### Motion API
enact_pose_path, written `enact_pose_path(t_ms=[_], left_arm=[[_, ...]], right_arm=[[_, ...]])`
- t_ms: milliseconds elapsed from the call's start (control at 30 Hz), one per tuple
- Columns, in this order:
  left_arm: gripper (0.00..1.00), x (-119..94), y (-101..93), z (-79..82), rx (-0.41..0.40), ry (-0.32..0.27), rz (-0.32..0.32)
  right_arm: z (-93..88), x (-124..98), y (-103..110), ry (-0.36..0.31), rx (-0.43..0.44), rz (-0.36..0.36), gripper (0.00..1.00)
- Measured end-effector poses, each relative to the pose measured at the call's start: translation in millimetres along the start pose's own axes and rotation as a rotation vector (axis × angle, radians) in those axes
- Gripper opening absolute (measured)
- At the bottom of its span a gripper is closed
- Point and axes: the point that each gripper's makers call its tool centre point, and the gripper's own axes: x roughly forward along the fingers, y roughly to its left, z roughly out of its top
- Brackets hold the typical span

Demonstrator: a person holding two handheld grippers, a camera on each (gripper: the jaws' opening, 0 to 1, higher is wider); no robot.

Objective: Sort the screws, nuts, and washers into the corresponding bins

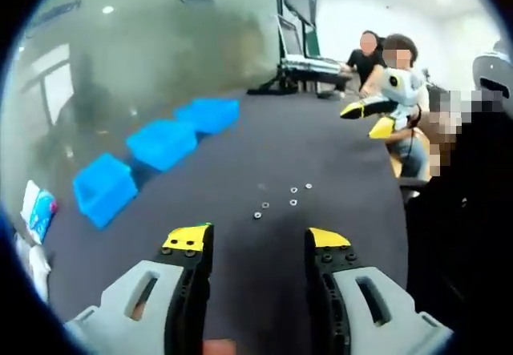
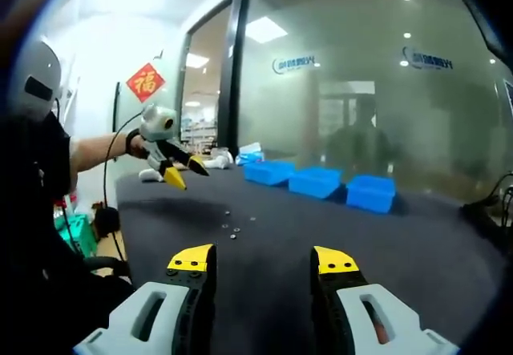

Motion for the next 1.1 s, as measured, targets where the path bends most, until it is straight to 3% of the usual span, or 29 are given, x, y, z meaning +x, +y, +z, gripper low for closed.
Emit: enact_pose_path(t_ms=[567,1100], left_arm=[[0.39,42.7,-4.1,-4.3,0.076,0.192,-0.092],[0.32,72.0,-12.3,-9.9,0.076,0.253,-0.158]], right_arm=[[-3.4,3.4,2.6,-0.001,0.012,0.004,0.44],[-8.5,4.6,-1.5,-0.004,0.024,0.002,0.43]])
